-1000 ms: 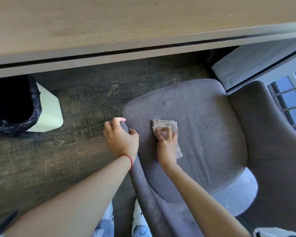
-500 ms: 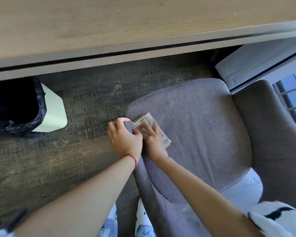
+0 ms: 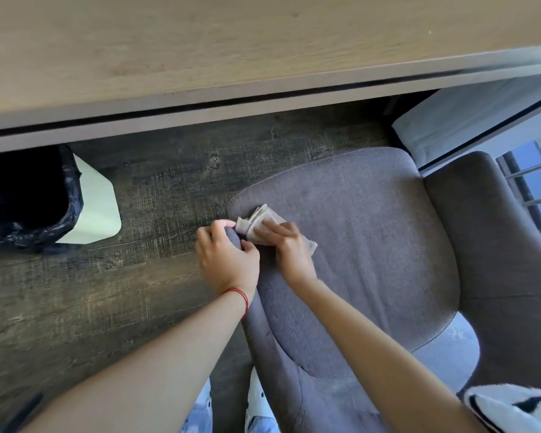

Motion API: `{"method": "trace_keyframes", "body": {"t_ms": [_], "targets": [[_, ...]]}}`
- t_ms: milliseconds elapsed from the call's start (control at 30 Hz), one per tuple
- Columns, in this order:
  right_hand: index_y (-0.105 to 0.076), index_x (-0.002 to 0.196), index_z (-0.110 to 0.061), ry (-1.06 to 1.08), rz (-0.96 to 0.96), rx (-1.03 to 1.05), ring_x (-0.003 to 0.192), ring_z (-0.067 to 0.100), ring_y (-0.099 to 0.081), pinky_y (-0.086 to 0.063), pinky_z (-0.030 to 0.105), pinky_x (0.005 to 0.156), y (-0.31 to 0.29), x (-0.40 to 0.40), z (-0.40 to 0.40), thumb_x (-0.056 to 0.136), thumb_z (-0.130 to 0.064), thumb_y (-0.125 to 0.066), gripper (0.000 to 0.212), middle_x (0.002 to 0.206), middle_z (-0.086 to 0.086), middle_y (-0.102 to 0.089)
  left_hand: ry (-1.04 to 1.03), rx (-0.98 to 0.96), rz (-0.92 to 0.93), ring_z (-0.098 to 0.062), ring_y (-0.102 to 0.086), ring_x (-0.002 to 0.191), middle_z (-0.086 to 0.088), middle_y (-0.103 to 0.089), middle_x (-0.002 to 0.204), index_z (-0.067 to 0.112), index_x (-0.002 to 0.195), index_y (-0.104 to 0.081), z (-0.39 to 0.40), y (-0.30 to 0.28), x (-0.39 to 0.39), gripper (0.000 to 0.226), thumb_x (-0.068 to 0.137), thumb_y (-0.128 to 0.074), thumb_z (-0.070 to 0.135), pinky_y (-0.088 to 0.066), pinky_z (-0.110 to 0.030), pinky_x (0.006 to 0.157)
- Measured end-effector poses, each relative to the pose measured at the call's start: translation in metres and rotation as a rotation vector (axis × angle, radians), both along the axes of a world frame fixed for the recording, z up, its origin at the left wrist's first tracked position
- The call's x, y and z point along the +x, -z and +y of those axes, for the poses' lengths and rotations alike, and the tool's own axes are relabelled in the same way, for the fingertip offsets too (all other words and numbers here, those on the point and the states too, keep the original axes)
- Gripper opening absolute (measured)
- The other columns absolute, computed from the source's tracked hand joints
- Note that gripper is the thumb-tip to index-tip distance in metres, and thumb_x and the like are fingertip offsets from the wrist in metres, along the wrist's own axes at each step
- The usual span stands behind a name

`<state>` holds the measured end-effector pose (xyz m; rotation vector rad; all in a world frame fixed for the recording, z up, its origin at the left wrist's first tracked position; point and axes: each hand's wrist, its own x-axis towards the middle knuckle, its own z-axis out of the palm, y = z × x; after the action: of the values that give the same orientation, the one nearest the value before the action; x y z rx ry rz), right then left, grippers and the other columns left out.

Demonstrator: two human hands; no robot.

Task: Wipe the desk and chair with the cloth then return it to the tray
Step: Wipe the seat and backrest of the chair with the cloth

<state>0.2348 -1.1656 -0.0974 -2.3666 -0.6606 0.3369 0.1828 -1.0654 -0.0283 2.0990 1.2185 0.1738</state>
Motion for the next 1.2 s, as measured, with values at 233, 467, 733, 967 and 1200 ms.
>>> {"method": "trace_keyframes", "body": {"t_ms": [233,467,733,967,1200], "targets": [[-0.065,0.119,-0.011,0.512,0.017,-0.015,0.112,0.010,-0.051,-0.035,0.029,0.106,-0.008,0.054,-0.008,0.094,-0.010,-0.047,0.031,0.132,0.016,-0.057,0.008,0.013,0.018,-0.033,-0.049,0.106,-0.011,-0.051,0.111,0.017,0.101,-0.056,0.001,0.002,0.000,0.033,0.070,-0.064,0.012,-0.047,-0.043,0.077],[-0.067,0.115,-0.022,-0.014,0.026,-0.062,0.113,0.026,-0.051,-0.043,0.038,0.093,-0.005,-0.015,0.011,0.093,-0.018,-0.055,0.026,0.121,0.007,-0.064,-0.010,-0.003,0.016,-0.034,-0.048,0.107,-0.012,-0.052,0.112,0.016,0.100,-0.057,0.000,0.001,0.001,0.032,0.069,-0.064,0.010,-0.046,-0.045,0.081],[-0.064,0.112,-0.026,0.154,0.047,-0.232,0.111,0.023,-0.052,-0.040,0.025,0.078,0.001,-0.015,0.021,0.093,-0.016,-0.054,0.023,0.116,0.003,-0.057,-0.002,0.028,0.021,-0.033,-0.049,0.108,-0.011,-0.052,0.112,0.017,0.100,-0.056,0.000,0.002,0.001,0.032,0.069,-0.063,0.011,-0.044,-0.040,0.076],[-0.067,0.117,-0.022,0.331,0.337,0.095,0.110,0.025,-0.063,-0.049,0.027,0.092,-0.058,-0.019,-0.004,0.083,0.003,-0.047,0.047,0.114,0.010,-0.072,0.059,-0.010,0.082,-0.036,-0.048,0.109,-0.014,-0.049,0.117,0.017,0.104,-0.053,0.000,-0.013,-0.002,0.033,0.073,-0.060,0.013,-0.045,-0.045,0.077],[-0.068,0.106,-0.020,0.757,0.729,0.497,0.085,0.016,-0.066,-0.058,0.026,0.074,-0.182,-0.039,-0.067,0.085,-0.012,-0.062,0.023,0.105,0.005,-0.071,0.410,0.157,0.200,-0.037,-0.048,0.112,-0.018,-0.053,0.118,0.010,0.110,-0.056,-0.010,-0.088,-0.047,0.029,0.083,-0.057,0.020,-0.040,-0.045,0.092]]}}
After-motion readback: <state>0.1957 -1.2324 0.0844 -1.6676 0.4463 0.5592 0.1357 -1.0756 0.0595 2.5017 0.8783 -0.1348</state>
